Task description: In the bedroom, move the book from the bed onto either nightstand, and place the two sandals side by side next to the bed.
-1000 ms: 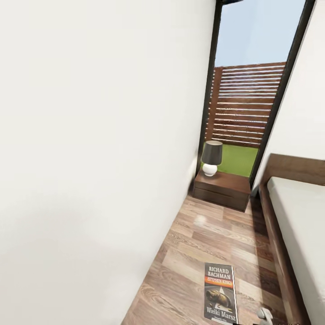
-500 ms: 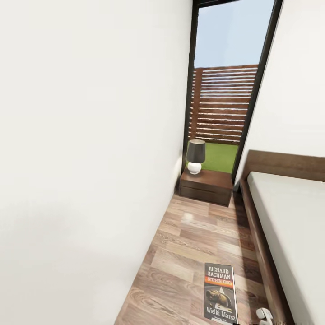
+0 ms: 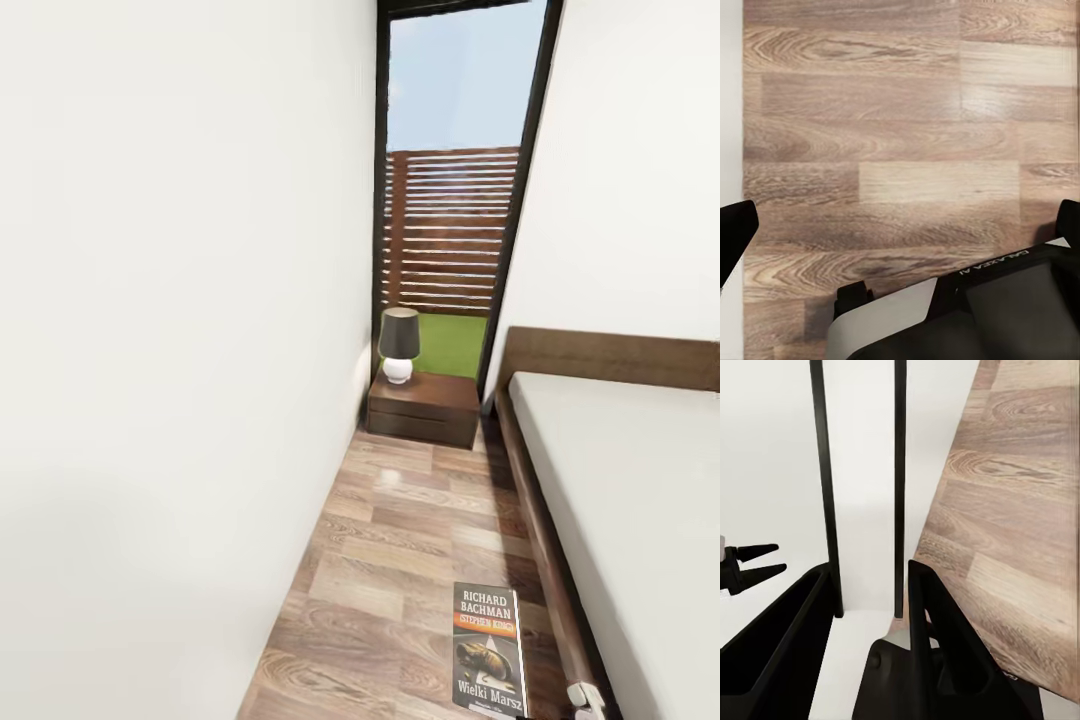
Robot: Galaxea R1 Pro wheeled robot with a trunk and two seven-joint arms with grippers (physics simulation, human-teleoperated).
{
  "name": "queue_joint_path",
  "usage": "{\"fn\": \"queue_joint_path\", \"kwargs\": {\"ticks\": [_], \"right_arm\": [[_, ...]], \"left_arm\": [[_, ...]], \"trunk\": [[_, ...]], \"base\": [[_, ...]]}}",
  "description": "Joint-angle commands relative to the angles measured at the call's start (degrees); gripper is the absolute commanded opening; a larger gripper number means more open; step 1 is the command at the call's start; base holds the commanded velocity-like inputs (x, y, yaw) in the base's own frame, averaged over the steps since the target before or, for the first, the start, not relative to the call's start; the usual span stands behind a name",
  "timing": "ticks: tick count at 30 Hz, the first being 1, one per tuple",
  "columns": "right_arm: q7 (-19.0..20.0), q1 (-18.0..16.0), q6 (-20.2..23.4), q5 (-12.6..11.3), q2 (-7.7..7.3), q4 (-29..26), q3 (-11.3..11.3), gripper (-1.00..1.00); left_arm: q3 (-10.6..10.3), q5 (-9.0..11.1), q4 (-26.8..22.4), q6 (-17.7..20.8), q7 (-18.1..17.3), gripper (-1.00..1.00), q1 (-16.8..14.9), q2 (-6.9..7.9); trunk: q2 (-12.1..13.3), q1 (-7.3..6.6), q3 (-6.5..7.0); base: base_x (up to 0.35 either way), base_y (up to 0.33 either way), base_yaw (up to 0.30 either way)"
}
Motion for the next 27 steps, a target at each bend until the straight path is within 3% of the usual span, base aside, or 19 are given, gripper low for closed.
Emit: {"fn": "queue_joint_path", "kwargs": {"ticks": [1,8,27], "right_arm": [[0.1,-0.1,0.6,-0.7,-0.04,0.0,0.2,-1.00],[0.1,-0.1,0.6,-0.7,-0.02,0.0,0.2,-1.00],[0.1,-0.1,0.6,-0.7,-0.02,0.0,0.2,-1.00]], "left_arm": [[0.5,-0.5,0.0,-0.2,-0.2,1.00,0.0,0.02],[0.5,-0.6,0.0,-0.2,-0.2,1.00,0.0,0.02],[0.5,-0.5,0.0,-0.2,-0.2,1.00,0.0,0.02]], "trunk": [[-0.1,0.03,-0.08],[-0.1,0.03,-0.08],[-0.1,0.03,-0.08]], "base": [[0.238,0.000,-0.236],[0.235,0.000,-0.235],[0.007,0.000,-0.234]]}}
